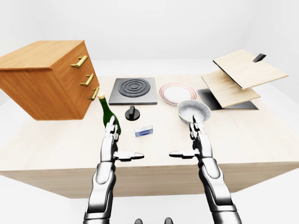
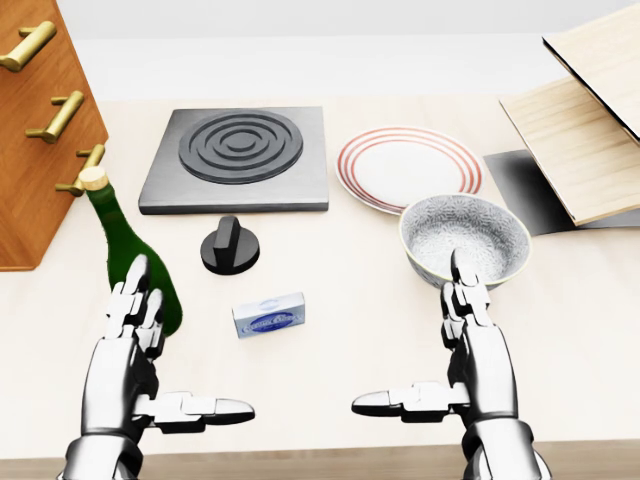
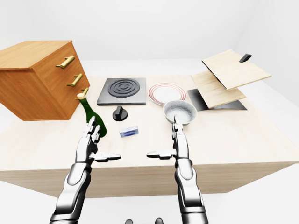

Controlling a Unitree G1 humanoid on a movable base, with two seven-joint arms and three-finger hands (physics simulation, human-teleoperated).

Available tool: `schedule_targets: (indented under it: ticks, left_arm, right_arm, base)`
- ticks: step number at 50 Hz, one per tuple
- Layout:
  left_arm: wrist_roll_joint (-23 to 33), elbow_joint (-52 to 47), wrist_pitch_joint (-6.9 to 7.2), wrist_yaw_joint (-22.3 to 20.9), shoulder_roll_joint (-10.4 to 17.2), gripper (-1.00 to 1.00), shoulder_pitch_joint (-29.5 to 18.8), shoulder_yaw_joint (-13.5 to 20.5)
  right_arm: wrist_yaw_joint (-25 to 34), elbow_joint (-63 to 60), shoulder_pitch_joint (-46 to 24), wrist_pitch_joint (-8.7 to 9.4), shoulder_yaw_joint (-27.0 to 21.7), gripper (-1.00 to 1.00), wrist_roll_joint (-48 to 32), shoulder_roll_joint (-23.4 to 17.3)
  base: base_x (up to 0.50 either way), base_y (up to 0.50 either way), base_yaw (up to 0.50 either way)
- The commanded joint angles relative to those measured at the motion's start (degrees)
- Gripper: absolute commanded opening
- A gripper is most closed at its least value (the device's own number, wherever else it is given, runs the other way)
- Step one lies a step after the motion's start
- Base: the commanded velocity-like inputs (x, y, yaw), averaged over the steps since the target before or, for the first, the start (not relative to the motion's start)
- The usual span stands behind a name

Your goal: Pick up the cream cheese and put it in the bowl.

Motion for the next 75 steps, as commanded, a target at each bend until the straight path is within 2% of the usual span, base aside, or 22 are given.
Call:
schedule_targets:
  ticks: [1, 5, 13, 22, 35, 40, 42, 51, 53, 59, 75]
  left_arm:
    - [0.2, -3.3, 1.37, -1.2, 0.6, 1.0, 1.2, 1.2]
    - [1.1, -2.8, 1.58, -1.1, 0.5, 1.0, 0.6, 0.7]
    - [1.8, -5.0, 3.48, -1.0, 0.3, 1.0, 1.0, 0.0]
    - [2.2, -6.6, 4.31, -1.1, 0.4, 1.0, 1.7, 0.0]
    - [2.7, -5.5, 3.36, -1.2, 0.3, 1.0, 1.5, 0.0]
    - [2.8, -5.1, 3.66, -1.2, 0.5, 1.0, 0.9, 0.3]
    - [2.5, -5.4, 4.18, -1.4, 0.5, 1.0, 0.5, 0.4]
    - [3.7, -15.1, 4.34, -1.3, 1.2, 1.0, -3.4, 1.0]
    - [3.0, -19.1, 4.34, -1.8, 1.4, 1.0, -5.1, 1.5]
    - [3.6, -22.5, 4.34, -1.0, 2.8, 1.0, -10.2, 3.0]
    - [4.0, -16.2, 4.34, -0.8, 3.0, 1.0, -9.1, 3.5]
  right_arm:
    - [0.1, -0.7, -0.4, 1.78, -1.2, 1.0, 0.1, -0.7]
    - [0.1, -3.1, -0.3, 4.26, -1.5, 1.0, 0.5, -0.7]
    - [0.2, -2.6, -0.7, 4.26, -1.5, 1.0, 0.6, -0.7]
    - [0.5, -2.6, -0.3, 4.26, -0.7, 1.0, -1.0, -0.7]
    - [0.9, -3.0, 0.2, 4.26, -0.7, 1.0, -1.2, -0.6]
    - [0.1, -3.6, 0.0, 4.26, -1.3, 1.0, -1.6, -0.8]
    - [0.0, -3.9, -0.2, 4.26, -1.3, 1.0, -1.7, -0.8]
    - [-2.3, -14.4, -5.4, 4.26, -1.3, 1.0, -4.3, -1.4]
    - [-1.9, -18.4, -7.0, 4.26, -1.5, 1.0, -3.2, -1.2]
    - [-0.7, -19.9, -9.0, 4.26, -0.4, 1.0, -3.5, -1.3]
    - [0.2, -19.6, -7.0, 4.26, 0.9, 1.0, -5.7, -0.6]
  base:
    - [0.0, 0.0, 0.0]
    - [0.0, 0.0, 0.0]
    - [0.0, 0.0, 0.0]
    - [0.0, -0.26, 0.0]
    - [0.0, -0.45, 0.0]
    - [0.0, -0.44, 0.0]
    - [0.0, -0.38, 0.0]
    - [0.0, -0.03, 0.0]
    - [0.0, 0.0, 0.0]
    - [0.0, 0.0, 0.0]
    - [0.09, 0.0, 0.0]
